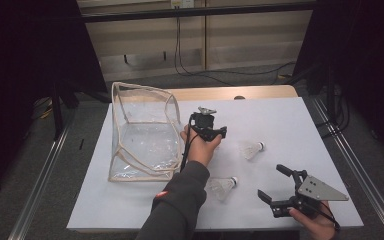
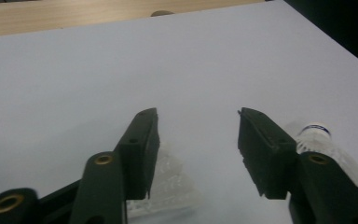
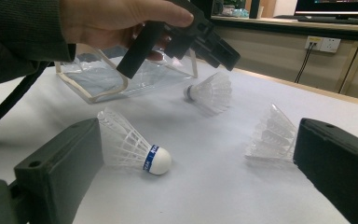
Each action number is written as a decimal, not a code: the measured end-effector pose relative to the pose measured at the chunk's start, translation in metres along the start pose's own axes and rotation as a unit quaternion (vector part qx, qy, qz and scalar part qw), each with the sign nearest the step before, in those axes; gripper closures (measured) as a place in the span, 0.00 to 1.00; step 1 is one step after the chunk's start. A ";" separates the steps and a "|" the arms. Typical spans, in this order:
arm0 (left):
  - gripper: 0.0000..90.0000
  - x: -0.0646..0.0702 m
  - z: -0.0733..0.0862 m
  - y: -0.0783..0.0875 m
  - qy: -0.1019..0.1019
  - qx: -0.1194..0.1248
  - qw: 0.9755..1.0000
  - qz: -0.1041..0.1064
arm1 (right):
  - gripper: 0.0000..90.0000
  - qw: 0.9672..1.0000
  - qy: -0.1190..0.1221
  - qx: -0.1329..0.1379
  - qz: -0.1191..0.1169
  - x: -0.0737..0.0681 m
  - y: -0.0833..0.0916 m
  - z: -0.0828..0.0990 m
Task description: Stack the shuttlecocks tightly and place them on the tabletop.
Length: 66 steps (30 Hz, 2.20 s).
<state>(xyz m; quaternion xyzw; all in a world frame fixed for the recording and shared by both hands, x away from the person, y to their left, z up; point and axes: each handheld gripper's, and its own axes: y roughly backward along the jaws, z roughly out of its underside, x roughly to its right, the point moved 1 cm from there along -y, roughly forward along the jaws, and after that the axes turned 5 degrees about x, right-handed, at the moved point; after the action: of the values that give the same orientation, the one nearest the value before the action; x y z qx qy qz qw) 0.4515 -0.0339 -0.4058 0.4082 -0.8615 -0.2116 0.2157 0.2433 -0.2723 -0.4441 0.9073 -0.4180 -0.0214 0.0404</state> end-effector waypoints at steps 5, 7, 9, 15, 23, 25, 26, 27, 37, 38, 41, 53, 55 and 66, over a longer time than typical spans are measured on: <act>0.41 0.002 -0.001 0.005 0.009 -0.001 1.000 0.015 | 0.01 1.000 0.001 -0.002 0.001 0.000 0.000 0.000; 0.36 0.002 0.000 0.007 0.015 -0.002 1.000 0.027 | 0.01 1.000 0.002 -0.001 0.002 0.000 0.000 0.000; 0.30 0.004 0.001 0.009 0.021 0.004 0.999 0.044 | 0.01 1.000 0.001 -0.001 0.002 0.000 0.000 0.000; 0.22 0.010 0.004 0.014 0.016 0.013 0.997 0.068 | 0.01 1.000 0.001 -0.002 0.001 0.000 -0.001 0.000; 0.15 0.026 0.006 0.023 -0.001 0.010 0.993 0.115 | 0.01 1.000 0.003 -0.001 0.002 0.001 0.000 0.000; 0.15 0.029 0.005 0.026 0.000 0.012 0.993 0.121 | 0.01 1.000 0.002 -0.002 0.002 0.001 0.000 0.000; 0.15 0.029 0.006 0.027 0.010 0.009 0.992 0.123 | 0.01 1.000 0.003 -0.002 0.001 0.001 0.000 0.000; 0.16 0.029 0.007 0.029 0.019 -0.002 0.991 0.130 | 0.01 1.000 0.002 -0.002 0.002 0.001 0.000 0.000; 0.12 0.031 0.010 0.039 0.004 -0.005 0.988 0.151 | 0.01 1.000 0.004 -0.003 0.002 0.001 0.000 0.000; 0.12 0.031 0.011 0.040 0.003 -0.005 0.988 0.152 | 0.01 1.000 0.003 -0.003 0.002 0.001 0.000 0.000; 0.09 0.032 0.013 0.044 -0.008 -0.011 0.986 0.165 | 0.01 1.000 0.004 -0.003 0.002 0.001 0.000 0.000; 0.06 0.042 0.023 0.062 -0.024 -0.024 0.977 0.212 | 0.01 1.000 0.002 -0.005 0.002 0.000 0.000 0.001; 0.06 0.042 0.025 0.064 -0.032 -0.026 0.976 0.213 | 0.01 1.000 0.002 -0.005 0.001 0.000 0.000 0.001; 0.05 0.042 0.036 0.077 -0.043 -0.033 0.972 0.231 | 0.01 1.000 0.001 -0.005 0.001 0.001 -0.001 0.001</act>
<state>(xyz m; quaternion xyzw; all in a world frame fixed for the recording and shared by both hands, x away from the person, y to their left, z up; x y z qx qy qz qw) 0.3612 -0.0161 -0.3851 0.1817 -0.9334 -0.2013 0.2349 0.2443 -0.2721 -0.4451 0.9068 -0.4185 -0.0228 0.0451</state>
